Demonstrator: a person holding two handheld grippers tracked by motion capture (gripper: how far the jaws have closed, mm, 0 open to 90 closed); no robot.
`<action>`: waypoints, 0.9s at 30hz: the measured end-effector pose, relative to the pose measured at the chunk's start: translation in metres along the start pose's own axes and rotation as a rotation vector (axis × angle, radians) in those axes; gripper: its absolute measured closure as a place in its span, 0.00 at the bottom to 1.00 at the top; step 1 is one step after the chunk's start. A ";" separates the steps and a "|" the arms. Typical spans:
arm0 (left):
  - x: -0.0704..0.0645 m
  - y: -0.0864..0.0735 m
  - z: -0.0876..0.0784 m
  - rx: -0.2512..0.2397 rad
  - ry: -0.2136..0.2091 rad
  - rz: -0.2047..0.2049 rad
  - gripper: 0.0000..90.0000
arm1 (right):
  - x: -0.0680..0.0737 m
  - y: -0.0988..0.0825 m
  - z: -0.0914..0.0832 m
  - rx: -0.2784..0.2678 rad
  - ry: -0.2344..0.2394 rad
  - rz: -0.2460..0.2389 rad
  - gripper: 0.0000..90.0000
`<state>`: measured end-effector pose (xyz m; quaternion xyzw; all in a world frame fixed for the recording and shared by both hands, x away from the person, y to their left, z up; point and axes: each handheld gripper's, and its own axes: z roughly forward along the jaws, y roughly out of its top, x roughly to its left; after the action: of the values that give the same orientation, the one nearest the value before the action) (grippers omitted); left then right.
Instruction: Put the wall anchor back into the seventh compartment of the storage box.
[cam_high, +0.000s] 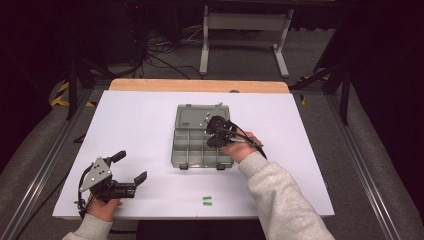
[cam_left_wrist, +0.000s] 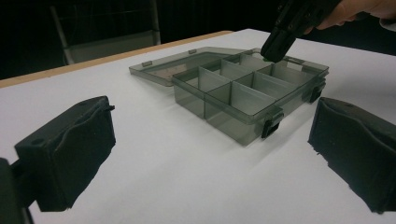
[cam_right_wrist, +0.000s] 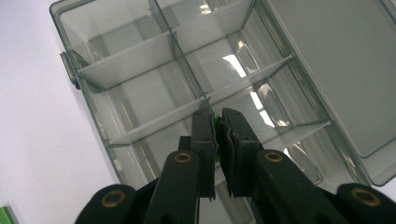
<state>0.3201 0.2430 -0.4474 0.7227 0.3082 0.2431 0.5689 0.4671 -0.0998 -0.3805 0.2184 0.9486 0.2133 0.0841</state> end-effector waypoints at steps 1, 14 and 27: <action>0.000 0.000 0.000 0.001 0.000 0.000 0.01 | 0.000 -0.001 0.001 0.004 -0.001 -0.002 0.93; 0.000 0.000 0.000 0.009 -0.003 0.004 0.01 | 0.003 -0.008 0.013 0.026 0.024 -0.001 0.93; 0.000 0.000 0.000 0.009 -0.007 0.004 0.01 | 0.007 -0.010 0.022 0.049 0.041 -0.003 0.93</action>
<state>0.3205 0.2429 -0.4477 0.7267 0.3059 0.2405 0.5660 0.4627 -0.0968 -0.4046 0.2145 0.9553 0.1943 0.0599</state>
